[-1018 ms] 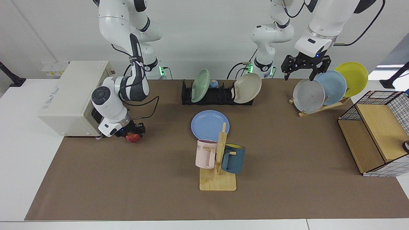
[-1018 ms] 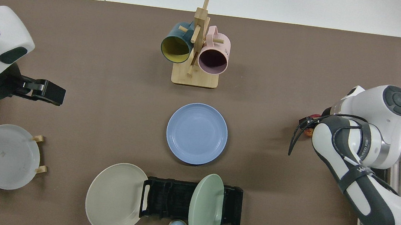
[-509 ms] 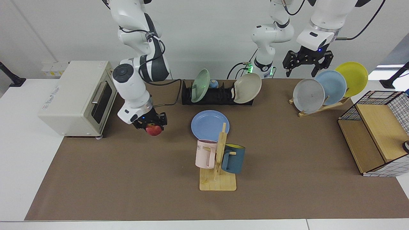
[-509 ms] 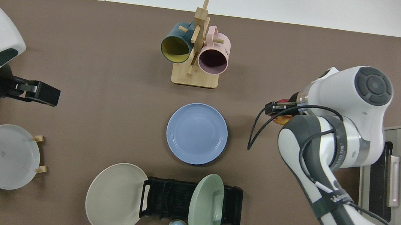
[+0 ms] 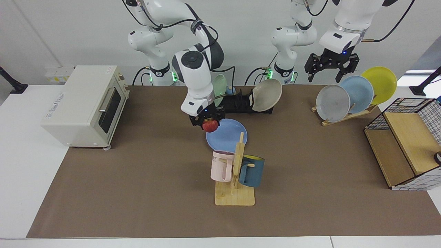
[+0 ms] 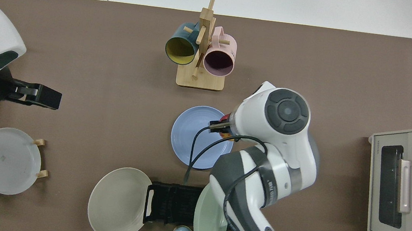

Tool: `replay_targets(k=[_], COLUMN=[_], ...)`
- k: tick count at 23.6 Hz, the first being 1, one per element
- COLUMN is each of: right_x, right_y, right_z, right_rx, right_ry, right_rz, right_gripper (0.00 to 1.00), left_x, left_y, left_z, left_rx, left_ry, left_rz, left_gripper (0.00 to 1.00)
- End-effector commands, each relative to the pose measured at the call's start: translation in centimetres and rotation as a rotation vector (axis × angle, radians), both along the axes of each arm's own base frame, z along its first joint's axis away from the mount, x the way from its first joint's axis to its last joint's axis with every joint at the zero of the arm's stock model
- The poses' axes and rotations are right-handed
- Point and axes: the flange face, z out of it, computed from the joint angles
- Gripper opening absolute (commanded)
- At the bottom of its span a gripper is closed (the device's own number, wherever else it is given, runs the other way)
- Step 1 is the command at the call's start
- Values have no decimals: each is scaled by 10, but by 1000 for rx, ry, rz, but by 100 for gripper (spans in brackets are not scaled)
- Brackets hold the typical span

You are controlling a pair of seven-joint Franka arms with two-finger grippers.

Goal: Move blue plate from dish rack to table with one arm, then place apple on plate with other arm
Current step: 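Carry the red apple with the right gripper over the blue plate, then lower the apple onto the plate and open the right gripper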

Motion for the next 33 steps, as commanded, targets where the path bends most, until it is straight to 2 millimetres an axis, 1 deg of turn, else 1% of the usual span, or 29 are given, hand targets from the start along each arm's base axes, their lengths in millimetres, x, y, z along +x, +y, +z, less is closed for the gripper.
replay_targets(k=[1,3,5,7,9,14,20,23,26,30,31,33], right_x=[-18,-23,-27,-22,-21,-23,-26,-27,-27,-28,-27,-28], right_y=[52,68,80,75,71,67,67,64,64,61,62,64], right_z=[-26,-45,-59,-68,-80,-88,-98,-107,-108,-114,-113,-112], right_rx=[15,12,15,34,34,25,20,13,15,10,11,12], right_ry=[-5,-11,-15,7,19,27,24,29,24,27,26,24], right_rz=[-19,-15,-5,-22,18,53,54,55,53,58,56,58], right_gripper=[0,0,0,0,0,0,0,0,1,13,19,36], left_x=[-3,-3,-3,-3,-4,-3,-3,-3,-3,-3,-3,-3], left_y=[11,15,19,19,21,25,23,23,23,23,23,23], left_z=[7,7,7,6,6,6,6,6,6,6,6,6], left_rx=[4,-30,-52,-51,-44,-40,-40,-40,-40,-40,-40,-40], left_ry=[-2,7,12,18,20,19,19,18,19,19,19,19], left_rz=[14,26,37,39,41,46,43,43,43,43,43,43], left_gripper=[100,100,100,100,100,100,100,100,100,100,100,100])
